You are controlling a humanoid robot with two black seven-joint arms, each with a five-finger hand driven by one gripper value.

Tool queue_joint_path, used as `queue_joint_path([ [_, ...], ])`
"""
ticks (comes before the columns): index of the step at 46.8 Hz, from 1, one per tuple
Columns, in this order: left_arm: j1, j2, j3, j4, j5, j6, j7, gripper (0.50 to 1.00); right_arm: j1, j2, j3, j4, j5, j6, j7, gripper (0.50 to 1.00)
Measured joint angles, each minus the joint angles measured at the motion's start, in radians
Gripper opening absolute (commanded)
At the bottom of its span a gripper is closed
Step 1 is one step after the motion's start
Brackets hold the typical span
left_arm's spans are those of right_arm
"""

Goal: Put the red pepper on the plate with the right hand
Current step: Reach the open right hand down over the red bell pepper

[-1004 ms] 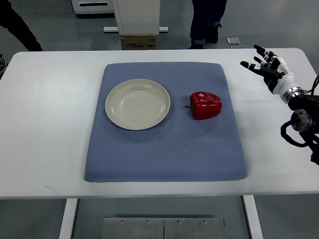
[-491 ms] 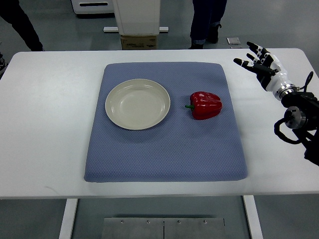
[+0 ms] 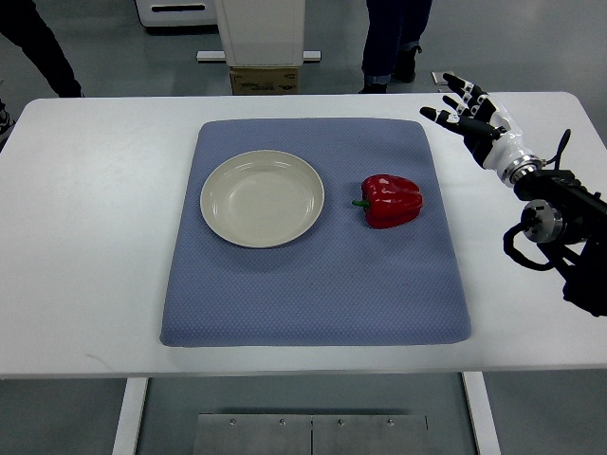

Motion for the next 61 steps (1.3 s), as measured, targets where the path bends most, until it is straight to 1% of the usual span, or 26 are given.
queue_joint_path([
  [3,0.0,0.0,0.0,0.0,0.0,0.0,0.0,1.0,0.001,-0.006,-0.004,0.01,-0.027,0.024,0.016,1.0],
  [8,0.0,0.0,0.0,0.0,0.0,0.0,0.0,1.0,0.007,-0.013,-0.006,0.013,-0.109,0.089,0.046,1.0],
  [13,0.0,0.0,0.0,0.0,0.0,0.0,0.0,1.0,0.008,-0.022,-0.013,0.015,-0.2,0.122,0.073,1.0],
  [18,0.0,0.0,0.0,0.0,0.0,0.0,0.0,1.0,0.02,-0.038,-0.072,0.017,-0.286,0.142,0.125,1.0],
  [22,0.0,0.0,0.0,0.0,0.0,0.0,0.0,1.0,0.047,-0.054,-0.146,0.024,-0.33,0.145,0.164,1.0],
  [31,0.0,0.0,0.0,0.0,0.0,0.0,0.0,1.0,0.104,-0.077,-0.34,0.06,-0.38,0.145,0.229,1.0],
  [39,0.0,0.0,0.0,0.0,0.0,0.0,0.0,1.0,0.13,-0.08,-0.424,0.081,-0.47,0.144,0.237,1.0],
  [61,0.001,0.0,0.0,0.0,0.0,0.0,0.0,1.0,0.125,-0.068,-0.45,0.078,-0.539,0.124,0.237,1.0],
])
